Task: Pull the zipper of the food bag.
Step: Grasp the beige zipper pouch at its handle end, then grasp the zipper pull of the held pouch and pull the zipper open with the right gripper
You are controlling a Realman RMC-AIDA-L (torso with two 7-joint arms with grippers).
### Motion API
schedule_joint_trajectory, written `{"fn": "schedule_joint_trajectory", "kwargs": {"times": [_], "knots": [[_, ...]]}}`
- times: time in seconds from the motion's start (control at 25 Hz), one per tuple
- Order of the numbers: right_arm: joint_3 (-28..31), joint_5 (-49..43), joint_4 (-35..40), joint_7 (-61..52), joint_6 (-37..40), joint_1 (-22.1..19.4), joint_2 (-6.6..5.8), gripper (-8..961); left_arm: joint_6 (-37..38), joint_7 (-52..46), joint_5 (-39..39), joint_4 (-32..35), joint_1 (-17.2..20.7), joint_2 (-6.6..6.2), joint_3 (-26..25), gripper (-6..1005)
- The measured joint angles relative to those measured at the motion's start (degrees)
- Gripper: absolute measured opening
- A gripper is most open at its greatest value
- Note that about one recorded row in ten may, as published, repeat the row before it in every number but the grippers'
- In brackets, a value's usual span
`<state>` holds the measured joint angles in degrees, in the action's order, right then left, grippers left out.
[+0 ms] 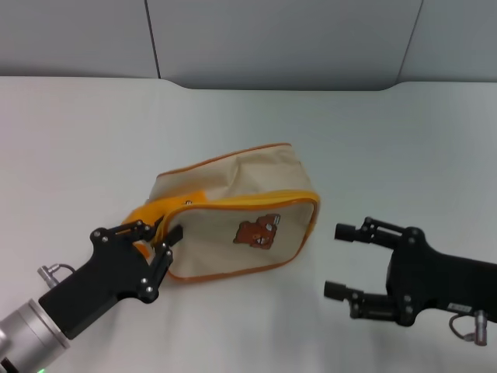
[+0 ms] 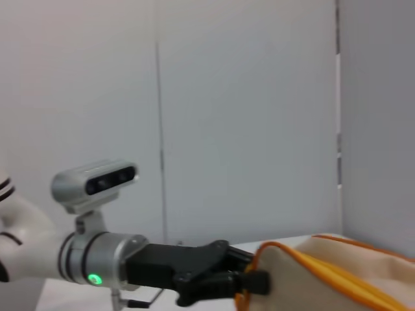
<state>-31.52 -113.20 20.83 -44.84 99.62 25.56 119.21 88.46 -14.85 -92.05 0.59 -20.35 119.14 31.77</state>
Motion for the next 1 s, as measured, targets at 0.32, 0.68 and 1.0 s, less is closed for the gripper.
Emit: {"fn": "schedule_joint_trajectory", "kwargs": {"times": [0.32, 0.68, 1.0], "knots": [[12.81, 0.10, -4.89, 9.05, 0.57, -0.37, 0.27, 791, 8.99, -0.86, 0.11, 6.54, -2.97, -0.27, 0.13, 112], [33.66, 0.11, -21.98, 35.65, -1.87, -0.08, 0.47, 792, 9.14, -3.34, -0.18, 15.23, -10.74, -0.31, 5.47, 109], [34.36, -0.59, -26.87, 52.65, -5.56, 3.38, 0.46, 791, 8.36, -4.74, -0.18, 18.70, -13.27, -0.26, 8.04, 110]]}}
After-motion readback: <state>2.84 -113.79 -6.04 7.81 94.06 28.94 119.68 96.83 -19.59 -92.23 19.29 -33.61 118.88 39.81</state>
